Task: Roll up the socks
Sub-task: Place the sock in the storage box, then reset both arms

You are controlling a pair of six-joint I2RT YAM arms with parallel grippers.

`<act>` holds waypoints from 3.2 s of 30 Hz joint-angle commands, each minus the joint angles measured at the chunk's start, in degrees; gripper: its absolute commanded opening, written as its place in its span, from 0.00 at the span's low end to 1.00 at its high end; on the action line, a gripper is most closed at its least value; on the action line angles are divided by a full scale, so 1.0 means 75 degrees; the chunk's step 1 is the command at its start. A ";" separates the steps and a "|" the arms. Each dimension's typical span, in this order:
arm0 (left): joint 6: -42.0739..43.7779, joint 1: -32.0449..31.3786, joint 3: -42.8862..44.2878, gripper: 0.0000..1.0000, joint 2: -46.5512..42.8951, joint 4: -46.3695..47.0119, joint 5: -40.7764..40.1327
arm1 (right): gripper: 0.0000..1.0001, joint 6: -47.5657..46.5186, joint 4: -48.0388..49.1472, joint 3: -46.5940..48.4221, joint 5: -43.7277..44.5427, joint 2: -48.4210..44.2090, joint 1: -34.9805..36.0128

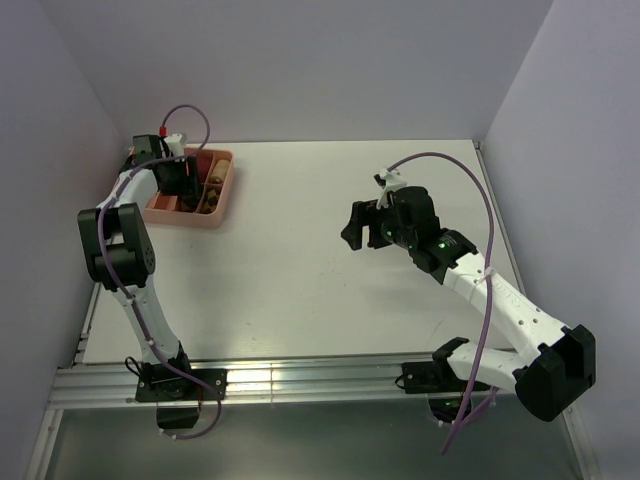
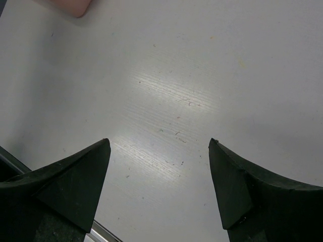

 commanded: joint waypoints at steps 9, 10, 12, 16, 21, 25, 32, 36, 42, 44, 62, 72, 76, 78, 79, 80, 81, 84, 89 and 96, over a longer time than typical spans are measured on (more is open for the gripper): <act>-0.0488 0.0019 -0.0121 0.62 -0.0996 0.0102 0.0245 | 0.85 -0.0069 0.0047 0.0262 -0.0174 -0.0132 -0.0036; -0.0801 0.0019 -0.0191 0.60 -0.1124 0.0265 0.0257 | 0.85 -0.0069 0.0035 0.0250 -0.0185 -0.0144 -0.0036; -0.0886 0.0019 -0.0273 0.57 -0.1207 0.0453 0.0234 | 0.85 -0.0057 0.0035 0.0250 -0.0197 -0.0144 -0.0036; -0.1120 0.0019 -0.0403 0.46 -0.1290 0.0840 0.0222 | 0.85 -0.0010 0.0082 0.0192 -0.0267 -0.0168 -0.0036; -0.1238 0.0019 -0.0566 0.42 -0.1208 0.1040 0.0070 | 0.85 0.0025 0.0070 0.0180 -0.0291 -0.0203 -0.0036; -0.1261 0.0019 -0.0590 0.36 -0.0881 0.1098 -0.0036 | 0.85 0.0037 0.0070 0.0145 -0.0268 -0.0238 -0.0036; -0.1460 0.0019 -0.1000 0.31 -0.0400 0.1379 -0.0071 | 0.85 0.0072 0.0035 0.0098 -0.0209 -0.0308 -0.0036; -0.1519 0.0019 -0.0966 0.30 -0.0176 0.1345 -0.0141 | 0.85 0.0072 0.0035 0.0109 -0.0209 -0.0378 -0.0036; -0.1718 0.0019 -0.0626 0.41 -0.1147 0.1041 -0.0292 | 0.85 -0.0010 -0.0211 0.0448 0.0224 -0.0683 -0.0036; -0.1963 0.0019 -0.0428 0.48 -0.1826 0.0783 -0.0480 | 0.85 -0.0057 -0.0351 0.0624 0.0411 -0.0858 -0.0036; -0.3136 -0.0039 0.2101 0.90 -0.6914 -0.2661 -0.3808 | 1.00 -0.1087 -0.0682 0.3402 0.5437 -0.2942 -0.0036; -0.2844 -0.1022 0.3593 0.91 -0.8120 -0.3906 -0.5589 | 1.00 -0.2576 0.0152 0.3355 0.6388 -0.4023 -0.0036; -0.2598 -0.1514 0.3186 0.91 -0.8835 -0.3474 -0.6479 | 1.00 -0.2705 0.0188 0.3379 0.6319 -0.4222 -0.0036; -0.2469 -0.1772 0.2845 0.91 -0.9360 -0.3018 -0.6656 | 1.00 -0.2706 0.0187 0.3356 0.6319 -0.4292 -0.0036; -0.2422 -0.1843 0.2495 0.91 -0.9526 -0.2864 -0.6692 | 1.00 -0.2648 0.0176 0.3356 0.6307 -0.4304 -0.0036; -0.2387 -0.1902 0.2364 0.91 -0.9690 -0.2746 -0.6785 | 1.00 -0.2635 0.0141 0.3367 0.6284 -0.4293 -0.0036; -0.2363 -0.1972 0.2247 0.91 -0.9889 -0.2652 -0.6832 | 1.00 -0.2624 0.0129 0.3379 0.6225 -0.4281 -0.0036; -0.2246 -0.1985 0.1988 0.91 -1.0113 -0.2441 -0.7008 | 1.00 -0.2565 0.0059 0.3402 0.6084 -0.4222 -0.0036; -0.2187 -0.2008 0.1672 0.91 -1.0219 -0.2218 -0.7208 | 1.00 -0.2401 0.0070 0.3309 0.5932 -0.4222 -0.0036; -0.2222 -0.2020 0.1308 0.91 -1.0231 -0.1984 -0.7068 | 1.00 -0.2272 -0.0012 0.3297 0.5744 -0.4175 -0.0036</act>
